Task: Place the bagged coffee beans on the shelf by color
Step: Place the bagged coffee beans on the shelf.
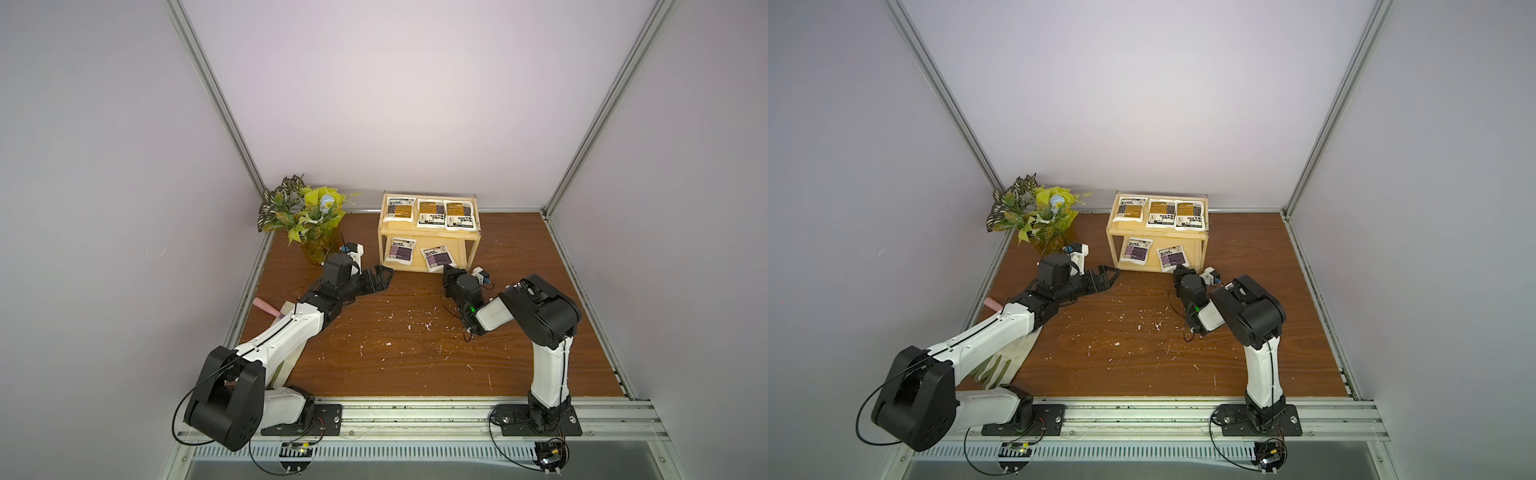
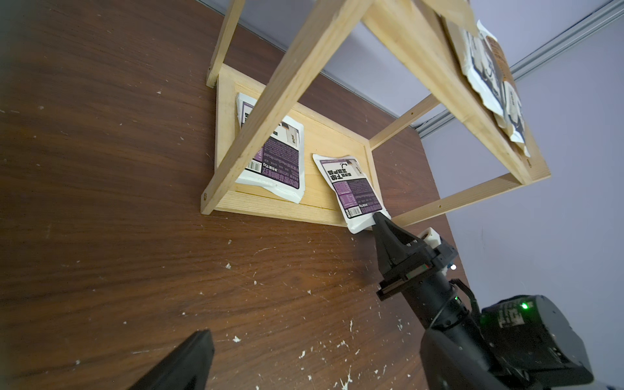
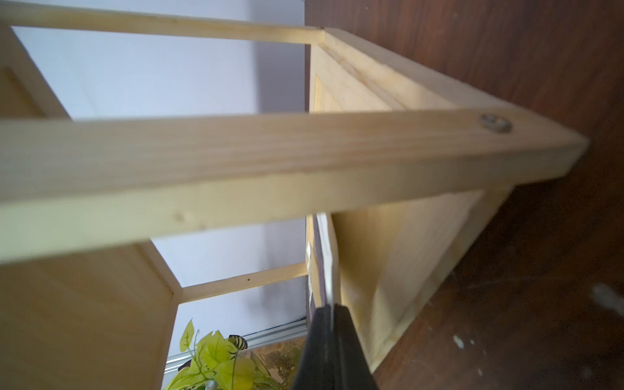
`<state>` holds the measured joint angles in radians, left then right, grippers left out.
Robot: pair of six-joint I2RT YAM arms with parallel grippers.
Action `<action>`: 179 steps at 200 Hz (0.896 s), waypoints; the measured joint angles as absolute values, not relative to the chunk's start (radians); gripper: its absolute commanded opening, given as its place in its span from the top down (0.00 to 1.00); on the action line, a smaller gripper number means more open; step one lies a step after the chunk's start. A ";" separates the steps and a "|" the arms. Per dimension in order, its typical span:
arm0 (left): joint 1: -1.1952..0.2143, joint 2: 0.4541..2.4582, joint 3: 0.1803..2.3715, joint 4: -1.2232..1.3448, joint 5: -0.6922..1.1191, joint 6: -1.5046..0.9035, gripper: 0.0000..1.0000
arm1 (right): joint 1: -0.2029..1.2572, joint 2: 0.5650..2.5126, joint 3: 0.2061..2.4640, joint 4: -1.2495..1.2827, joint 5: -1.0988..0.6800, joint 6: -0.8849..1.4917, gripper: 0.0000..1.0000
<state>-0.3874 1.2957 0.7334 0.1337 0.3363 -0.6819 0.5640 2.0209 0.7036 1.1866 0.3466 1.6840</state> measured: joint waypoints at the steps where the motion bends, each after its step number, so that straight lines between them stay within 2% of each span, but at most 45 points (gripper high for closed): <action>1: -0.387 1.296 0.733 0.134 0.336 -0.682 0.00 | 0.564 2.022 0.704 1.186 0.347 1.685 0.97; 24: -0.387 1.303 0.733 0.138 0.337 -0.682 0.00 | 0.570 2.059 0.738 1.172 0.364 1.718 0.94; 50: -0.387 1.306 0.733 0.139 0.340 -0.683 0.00 | 0.570 2.089 0.775 1.179 0.369 1.740 0.66; 70: -0.387 1.309 0.733 0.139 0.342 -0.682 0.00 | 0.570 2.088 0.794 1.181 0.362 1.745 0.54; 106: -0.387 1.310 0.722 0.156 0.348 -0.685 0.00 | 0.570 2.046 0.785 1.137 0.332 1.731 0.47; 179: -0.387 1.310 0.707 0.162 0.348 -0.689 0.00 | 0.576 1.901 0.740 0.980 0.170 1.592 0.47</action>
